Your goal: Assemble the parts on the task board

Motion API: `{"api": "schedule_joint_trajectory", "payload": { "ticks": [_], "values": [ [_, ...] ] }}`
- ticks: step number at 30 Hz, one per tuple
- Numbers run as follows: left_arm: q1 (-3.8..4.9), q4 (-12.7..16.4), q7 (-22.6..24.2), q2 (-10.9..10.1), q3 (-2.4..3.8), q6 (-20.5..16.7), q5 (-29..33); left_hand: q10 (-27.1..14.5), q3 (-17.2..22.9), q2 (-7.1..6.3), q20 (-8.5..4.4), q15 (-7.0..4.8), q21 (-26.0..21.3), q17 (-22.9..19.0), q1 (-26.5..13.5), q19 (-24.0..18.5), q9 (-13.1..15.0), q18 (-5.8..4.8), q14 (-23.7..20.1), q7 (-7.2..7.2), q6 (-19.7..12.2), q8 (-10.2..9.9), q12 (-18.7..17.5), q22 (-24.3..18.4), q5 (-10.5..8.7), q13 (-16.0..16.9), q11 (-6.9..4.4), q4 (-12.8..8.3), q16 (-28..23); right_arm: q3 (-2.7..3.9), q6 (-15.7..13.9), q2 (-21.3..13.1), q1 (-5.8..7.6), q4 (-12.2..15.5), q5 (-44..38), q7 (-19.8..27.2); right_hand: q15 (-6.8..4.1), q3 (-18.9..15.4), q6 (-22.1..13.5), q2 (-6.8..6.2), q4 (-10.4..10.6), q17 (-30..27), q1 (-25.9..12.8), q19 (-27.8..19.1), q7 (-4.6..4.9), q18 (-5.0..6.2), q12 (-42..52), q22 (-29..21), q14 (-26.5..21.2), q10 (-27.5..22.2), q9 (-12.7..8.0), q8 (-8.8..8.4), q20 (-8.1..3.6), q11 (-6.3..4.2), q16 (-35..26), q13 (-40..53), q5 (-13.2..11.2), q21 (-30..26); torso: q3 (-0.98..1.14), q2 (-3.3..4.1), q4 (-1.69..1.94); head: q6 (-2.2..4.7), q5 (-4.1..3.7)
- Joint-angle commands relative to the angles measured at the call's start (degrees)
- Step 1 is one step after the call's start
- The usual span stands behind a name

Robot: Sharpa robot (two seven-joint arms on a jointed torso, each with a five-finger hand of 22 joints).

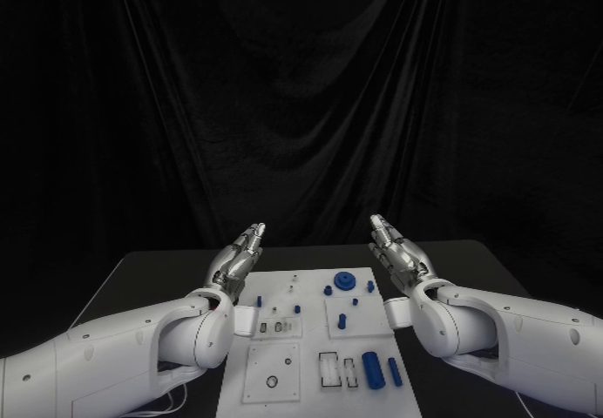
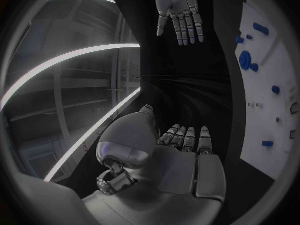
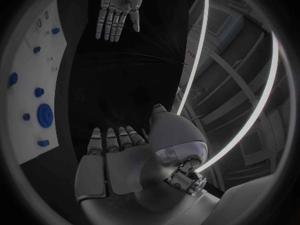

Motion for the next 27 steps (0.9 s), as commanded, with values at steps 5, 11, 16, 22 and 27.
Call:
{"api": "schedule_joint_trajectory", "payload": {
  "ticks": [5, 11, 16, 22, 27],
  "values": [
    [2.53, -0.80, 7.00, -0.08, -2.91, 22.01, 7.26, -0.02, -0.15, 0.26, 0.79, 0.63, -0.19, -0.06, 1.95, 0.00, 0.16, 0.96, -0.01, -0.67, 0.96, 0.32, -0.19, -0.06, 0.52, -0.05, 0.57, 0.39, -0.20, -3.31, 22.13, -0.37, 3.08, -1.38, 7.91, -2.63, -1.29, -0.07, 0.03, -0.12, 0.20, -0.09, 1.61, -0.02, 1.05, 0.92, -0.27, -1.55, 0.00, 0.10, -0.06, -0.19, 0.57, 0.85, -0.22, -0.09, 0.19, -0.21, -0.02, 0.02, -0.01, -0.01, 0.00],
    [3.77, -1.22, 8.71, -0.12, -4.60, 28.74, 9.44, -0.02, -0.23, 0.36, 4.30, 3.61, -0.19, -0.06, 3.11, 0.00, 0.18, 1.40, -0.01, -2.52, 1.14, 0.32, -0.19, -0.06, 0.69, -0.05, 0.76, 0.42, -0.20, -5.49, 29.95, -0.54, 4.82, -2.15, 10.61, -3.31, 3.58, -0.01, 0.80, -0.23, -0.08, -0.09, 3.47, -0.02, 1.97, 0.01, -0.27, -1.55, 0.00, 0.10, 0.19, 0.07, 3.54, 2.22, -0.22, -0.09, 1.55, -0.21, -0.02, 0.02, -0.01, -0.01, 0.00],
    [4.30, -1.39, 9.44, -0.13, -5.33, 31.64, 10.38, -0.02, 0.22, 0.34, 7.16, 6.09, -0.19, -0.06, 4.55, 0.00, 0.31, 1.91, -0.01, -2.77, 1.93, 0.47, -0.19, -0.06, 2.24, -0.05, 1.36, 0.32, -0.20, -6.58, 33.87, -0.62, 5.69, -2.53, 11.97, -3.65, 8.35, 0.12, 4.80, -0.62, -0.15, 0.12, 6.66, 1.21, 5.58, -0.17, 1.61, -0.83, 0.17, 0.76, 1.12, 1.99, 8.08, 6.45, 0.16, 0.62, 4.56, 0.76, -0.02, 0.02, -0.01, -0.01, 0.00],
    [4.16, -4.51, 13.99, -1.23, -5.39, 38.70, -0.43, 7.81, 6.40, 0.13, 9.03, 7.01, 2.87, 1.41, 11.46, 3.63, 2.27, 2.99, 3.10, 1.28, 12.84, 4.01, 4.15, 2.05, 13.47, 2.88, 3.14, -2.78, 2.28, -6.80, 37.89, -4.72, 5.71, -2.11, 11.47, -0.22, 11.68, -0.03, 9.52, -1.23, -0.17, 1.30, 9.54, 5.16, 7.41, 0.67, 8.15, 0.31, 3.09, 3.43, 1.94, 4.24, 12.82, 10.69, 3.87, 1.85, 6.87, 2.99, -0.38, 1.67, 0.17, -3.84, 1.14],
    [4.11, -2.87, 15.76, -2.34, -5.39, 38.55, -0.48, 11.45, 7.92, -0.22, 9.93, 7.49, 5.42, 2.52, 13.51, 7.81, 2.91, 3.38, 7.03, 1.01, 16.96, 5.59, 8.48, 3.34, 14.75, 4.18, 4.85, -2.05, 4.80, -6.80, 39.22, -5.93, 5.63, -1.84, 11.22, 0.75, 13.64, 0.90, 13.98, -1.58, -1.31, 4.41, 13.35, 17.17, 7.97, -0.64, 21.63, 2.82, 15.72, 10.01, 2.78, 6.09, 13.29, 16.69, 15.10, 4.10, 10.46, 8.86, -0.36, 2.26, 0.70, -4.32, 0.63]
  ]
}}
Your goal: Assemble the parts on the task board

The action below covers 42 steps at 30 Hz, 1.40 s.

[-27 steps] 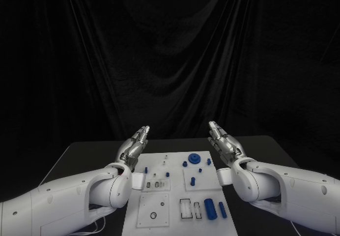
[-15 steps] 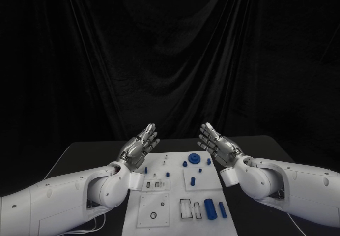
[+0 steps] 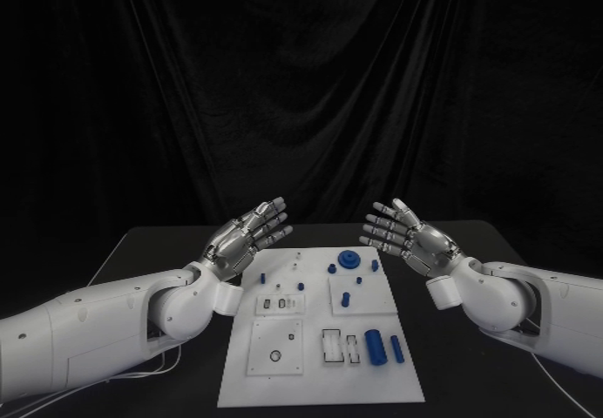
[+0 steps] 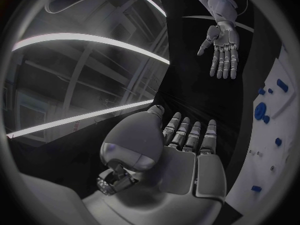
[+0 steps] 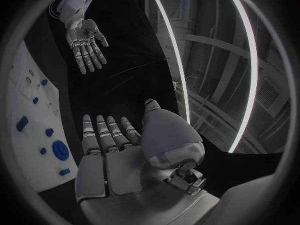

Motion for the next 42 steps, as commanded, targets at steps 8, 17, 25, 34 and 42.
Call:
{"api": "schedule_joint_trajectory", "payload": {
  "ticks": [8, 17, 25, 34, 42],
  "values": [
    [-0.06, 3.20, 10.17, -3.74, 0.05, 3.53, -3.91, 0.70, 1.32, -0.31, 1.00, 0.93, 1.16, 0.18, 1.76, 2.21, -0.05, 0.79, 1.26, -0.53, 0.29, 0.27, 2.39, 0.44, 1.27, 0.39, 1.68, -0.69, 0.75, 0.10, 3.38, -2.37, -0.04, 2.07, -1.32, 1.58, -0.12, 1.26, 6.98, -1.82, -4.79, 0.94, 6.30, 17.38, 1.95, -1.95, 12.82, 1.41, 8.52, 3.01, 1.22, 4.44, -0.18, 0.42, 7.61, 0.51, 5.52, 6.11, -0.26, 1.74, 1.80, -3.21, -1.75],
    [0.02, 7.21, 11.74, -9.56, 0.09, 2.08, -3.92, 3.15, 2.29, -0.72, 1.85, 1.97, 2.74, 0.88, 1.98, 5.10, 0.00, 0.63, 4.34, -0.89, 1.45, 0.55, 6.69, 1.02, 1.45, 1.43, 3.99, -1.14, 3.05, 0.10, -0.75, -4.65, 0.97, 2.96, -12.19, 0.73, -2.22, 3.99, 20.05, -3.37, -13.16, 5.55, 14.23, 33.53, 4.31, 1.23, 22.22, 3.39, 22.39, 11.85, 3.47, 10.95, -2.33, 0.61, 17.93, 2.14, 6.87, 13.38, -0.72, 3.53, 1.60, -6.00, -0.84],
    [0.13, 10.13, 12.21, -13.04, 0.45, 1.69, -3.92, 3.94, 2.67, -0.74, 1.98, 2.27, 2.89, 0.98, 1.99, 5.43, 0.04, 0.48, 4.91, -0.72, 2.02, 0.68, 7.93, 1.03, 1.47, 1.75, 4.64, -1.34, 3.53, 0.11, -11.11, -3.92, 3.84, 1.96, -24.11, -1.83, -6.12, 7.97, 25.76, -6.46, -16.64, 12.03, 17.75, 40.48, 4.19, 0.83, 26.93, 8.89, 31.99, 25.00, 4.31, 12.46, -6.69, -1.96, 28.43, 3.77, 7.18, 23.51, -0.94, 5.45, 1.71, -7.31, -0.11],
    [0.35, 11.46, 12.29, -14.42, 0.94, 1.54, -3.92, 3.95, 2.92, -0.68, 1.98, 2.40, 2.82, 0.98, 2.03, 5.34, 0.17, 0.34, 4.95, -0.54, 2.87, 0.95, 8.17, 0.97, 1.47, 1.79, 4.85, -1.48, 3.61, 0.11, -16.22, -1.32, 8.74, -0.13, -41.53, -9.49, -9.68, 14.40, 28.78, -8.62, -18.75, 21.63, 17.19, 40.31, 4.60, 1.05, 30.33, 25.77, 40.35, 29.01, 4.47, 11.73, -8.80, -4.38, 45.12, 7.16, 5.07, 48.37, -1.12, 8.88, 2.33, -6.49, -1.00],
    [0.42, 12.49, 12.28, -15.68, 1.14, 1.50, -3.92, 3.97, 3.20, -0.66, 1.97, 2.56, 2.78, 1.03, 2.10, 5.30, 0.21, 0.17, 5.20, -0.43, 3.19, 1.04, 8.42, 0.93, 1.53, 1.83, 4.95, -1.69, 3.84, 0.14, -22.07, 0.52, 11.97, -0.17, -73.04, -19.37, -10.48, 24.03, 33.67, -13.38, -18.56, 53.37, 13.80, 60.73, 4.54, -4.42, 25.84, 61.84, 64.53, 32.10, 4.72, 10.10, -9.52, -5.00, 66.20, 6.21, -0.93, 72.28, -1.69, 11.60, 3.20, -5.30, -2.40]
  ]
}}
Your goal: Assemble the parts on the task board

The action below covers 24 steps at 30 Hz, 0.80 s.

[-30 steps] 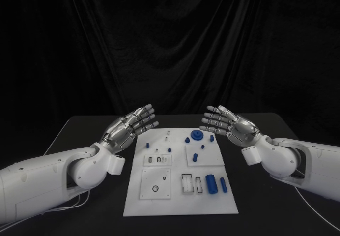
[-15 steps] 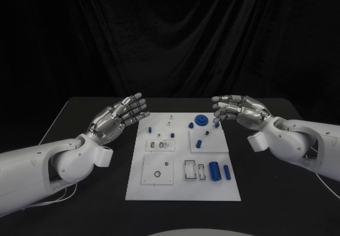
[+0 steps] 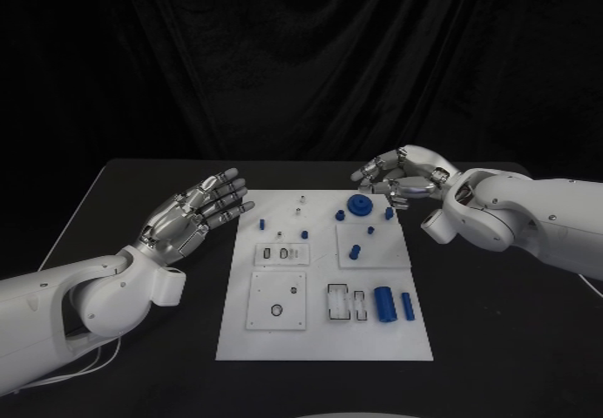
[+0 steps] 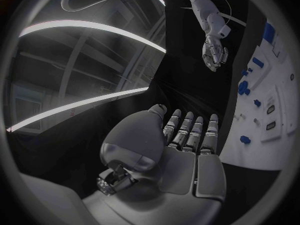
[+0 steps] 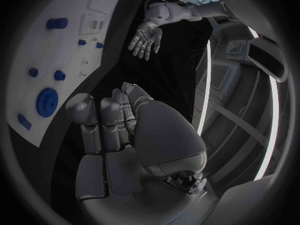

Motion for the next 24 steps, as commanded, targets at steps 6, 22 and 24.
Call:
{"api": "schedule_joint_trajectory", "payload": {
  "ticks": [6, 22, 24],
  "values": [
    [0.20, 1.42, 11.89, -1.21, 0.24, -0.09, -0.43, 0.17, 0.41, -0.08, 0.07, 0.19, 0.12, 0.06, 0.49, 0.09, 0.04, 0.13, 0.32, 0.11, 0.30, 0.31, 0.27, -0.05, 0.20, 0.08, 0.44, -0.12, 0.28, 0.09, -8.17, 0.77, 2.04, 2.07, -41.02, -16.20, 0.91, 8.09, 1.85, -4.73, -0.48, 7.68, -2.68, 4.03, -1.02, -0.97, -6.89, 7.31, 4.31, 0.65, 0.39, -2.23, 0.54, 0.88, 3.20, -2.38, -1.03, 3.89, -0.71, 3.04, 0.97, 1.35, -1.09],
    [0.20, 2.41, 11.69, -2.11, 0.42, -0.08, -0.43, -0.11, 1.05, 0.00, 0.09, 0.51, 0.04, 0.06, 0.59, -0.01, 0.03, -0.18, 0.39, 0.29, 0.40, 0.29, 0.42, -0.12, 0.24, 0.04, 0.61, -0.59, 0.44, 0.13, -10.41, 2.99, 2.63, 5.43, -66.07, -27.55, 0.26, 16.28, 1.79, -8.88, -1.59, 9.45, -5.21, 4.90, -2.56, -1.26, -13.71, 9.33, 5.29, -1.41, 2.07, -5.17, 0.14, 1.66, 3.61, -3.64, -2.10, 4.69, -1.34, 6.13, 1.63, 4.39, -2.99],
    [0.20, 2.46, 11.62, -2.16, 0.43, -0.06, -0.43, -0.15, 1.22, 0.02, 0.11, 0.59, 0.03, 0.06, 0.59, -0.01, 0.04, -0.25, 0.43, 0.35, 0.48, 0.31, 0.49, -0.13, 0.24, 0.04, 0.66, -0.71, 0.50, 0.12, -9.98, 3.11, 2.63, 5.76, -67.69, -28.93, 0.11, 16.29, 1.67, -9.45, -1.15, 9.55, -6.20, 4.99, -2.62, -1.28, -14.39, 9.49, 5.40, -1.24, 2.33, -5.61, 0.03, 1.58, 3.61, -3.68, -3.26, 4.71, -1.39, 6.29, 1.73, 4.51, -3.20]
  ]
}}
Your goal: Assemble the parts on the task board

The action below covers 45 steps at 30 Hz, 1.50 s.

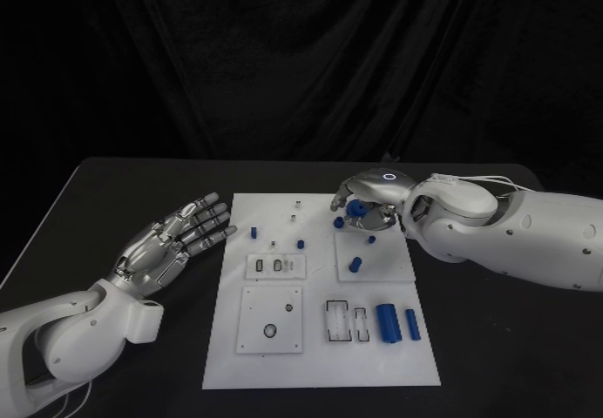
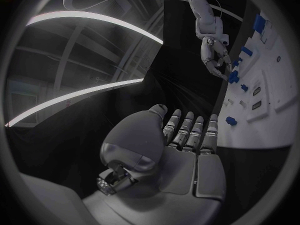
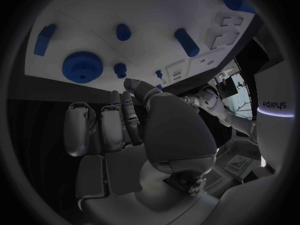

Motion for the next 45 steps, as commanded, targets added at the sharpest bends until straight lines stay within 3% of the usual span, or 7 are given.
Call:
{"api": "schedule_joint_trajectory", "payload": {
  "ticks": [1, 11, 27, 37, 45],
  "values": [
    [0.17, 0.27, 11.54, -0.09, 0.05, 0.18, -0.39, -0.17, 0.61, 0.02, 0.11, 0.40, 0.03, 0.07, 0.60, -0.01, 0.04, -0.26, 0.23, 0.15, 0.27, 0.31, 0.25, -0.08, 0.24, 0.04, 0.27, -0.09, 0.27, 0.05, -1.10, 0.09, 0.12, 0.59, -8.55, -6.29, -0.08, 0.01, -0.33, -1.00, 0.55, 0.09, -1.29, 0.40, -0.17, -0.44, -0.80, 0.19, 0.41, -0.06, 0.28, -0.74, -0.18, -0.07, 0.10, -0.04, -1.31, 0.15, -0.15, 0.75, 0.27, 0.36, -0.35],
    [0.17, 0.45, 11.44, -0.30, 0.05, 0.30, -0.39, -0.35, 0.96, 0.03, 0.13, 0.56, -0.02, 0.05, 0.59, -0.06, 0.05, -0.41, 0.20, 0.25, 0.38, 0.32, 0.27, -0.12, 0.24, 0.01, 0.37, -0.34, 0.31, 0.04, 1.44, 0.22, 0.04, 1.50, -10.41, -8.97, 0.02, -0.68, -1.51, -1.50, 1.26, -0.15, -2.23, 0.49, -0.07, -0.47, -1.66, 0.35, 0.39, -0.22, 0.35, -2.15, -0.11, -0.06, -0.09, 0.10, -2.95, 0.09, -0.12, 0.91, 0.18, 0.23, -0.17],
    [0.17, 0.42, 11.39, -0.41, 0.05, 0.45, -0.39, -0.42, 1.38, 0.05, 0.13, 0.68, -0.02, 0.03, 0.56, -0.05, 0.06, -0.56, 0.19, 0.34, 0.53, 0.35, 0.45, -0.14, 0.24, 0.02, 0.49, -0.63, 0.37, 0.03, 1.77, 0.01, -0.19, 1.70, -9.86, -8.35, 0.56, -1.03, 0.07, -1.25, 2.15, 0.44, -2.76, 1.08, 0.47, -0.64, -1.44, 1.25, 0.77, 2.47, 0.98, -2.37, 0.43, -0.27, 0.06, 0.69, -3.17, 0.34, -0.09, 1.20, 0.31, 0.05, -0.32],
    [0.17, 0.38, 11.17, -0.52, 0.05, 0.47, -0.39, -0.46, 1.73, 0.06, 0.12, 0.77, -0.03, 0.02, 0.51, -0.05, 0.06, -0.66, 0.18, 0.42, 0.54, 0.34, 0.58, -0.16, 0.26, 0.03, 0.58, -0.86, 0.42, 0.02, -1.00, 0.14, -0.72, 1.24, -8.71, -7.39, 0.70, -0.74, 1.00, -0.95, 2.85, -0.55, -3.00, 0.98, 1.14, -0.60, -1.94, 1.14, 0.52, 4.26, 1.34, -2.60, 0.55, -0.35, -0.38, 0.70, -3.71, 0.17, -0.07, 1.23, 0.27, -0.27, -0.01],
    [0.16, 0.06, 10.92, -0.50, 0.04, 0.51, -0.39, -0.21, 2.32, 0.02, 0.10, 0.87, -0.01, 0.03, 0.38, 0.00, 0.10, -0.80, 0.28, 0.58, 0.86, 0.43, 1.10, -0.18, 0.31, 0.15, 0.75, -1.26, 0.58, 0.02, -0.88, 0.69, -1.18, 0.46, -7.57, -6.31, 0.66, -0.42, 1.33, -0.60, 3.43, -0.30, -3.11, 1.12, 1.54, -0.64, -2.80, 1.36, 0.70, 4.98, 1.51, -2.88, 0.55, -0.40, -0.36, 0.44, -3.93, 0.19, -0.02, 1.31, 0.19, -0.67, 0.09]
  ]
}}
